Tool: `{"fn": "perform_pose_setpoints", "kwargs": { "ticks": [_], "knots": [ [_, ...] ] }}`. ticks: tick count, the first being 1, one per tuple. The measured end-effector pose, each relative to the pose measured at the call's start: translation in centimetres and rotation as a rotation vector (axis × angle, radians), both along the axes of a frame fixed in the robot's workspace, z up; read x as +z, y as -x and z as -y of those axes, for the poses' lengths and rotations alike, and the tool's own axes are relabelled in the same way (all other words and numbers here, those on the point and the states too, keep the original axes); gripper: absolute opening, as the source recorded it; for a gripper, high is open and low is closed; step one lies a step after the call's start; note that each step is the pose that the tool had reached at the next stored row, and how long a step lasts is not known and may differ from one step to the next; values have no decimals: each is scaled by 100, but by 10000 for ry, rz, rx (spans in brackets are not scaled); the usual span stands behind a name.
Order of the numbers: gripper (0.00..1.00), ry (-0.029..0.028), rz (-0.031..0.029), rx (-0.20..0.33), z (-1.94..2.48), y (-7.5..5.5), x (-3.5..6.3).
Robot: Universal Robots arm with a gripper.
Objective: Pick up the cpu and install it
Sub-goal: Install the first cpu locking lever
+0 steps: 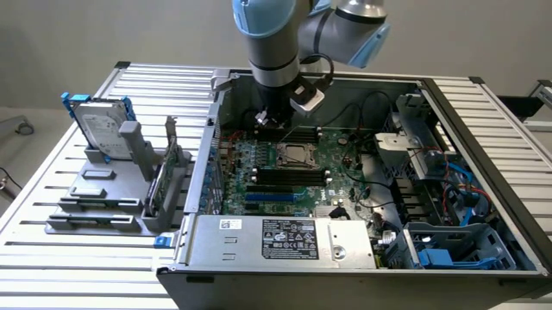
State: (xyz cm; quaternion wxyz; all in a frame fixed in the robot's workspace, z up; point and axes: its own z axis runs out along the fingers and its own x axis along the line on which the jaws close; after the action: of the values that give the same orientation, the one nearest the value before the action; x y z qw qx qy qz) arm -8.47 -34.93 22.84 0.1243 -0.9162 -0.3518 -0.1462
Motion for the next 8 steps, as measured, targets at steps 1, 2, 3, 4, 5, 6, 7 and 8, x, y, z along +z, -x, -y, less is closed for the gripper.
{"fn": "perform_pose_setpoints", "kwargs": {
  "ticks": [1, 2, 3, 4, 5, 6, 7, 8],
  "knots": [
    [11, 14, 5, 0, 0, 0, -17],
    [11, 29, 5, -2, 0, 2, -35],
    [11, 51, 5, -2, 0, 6, -51],
    [11, 69, 5, -2, 0, 10, -65],
    [11, 95, 6, -1, 0, 17, -78],
    [11, 131, 5, 1, -2, 27, -87],
    [11, 174, 5, 4, -7, 36, -95],
    [11, 214, 3, 10, -19, 48, -103]
  ]
}}
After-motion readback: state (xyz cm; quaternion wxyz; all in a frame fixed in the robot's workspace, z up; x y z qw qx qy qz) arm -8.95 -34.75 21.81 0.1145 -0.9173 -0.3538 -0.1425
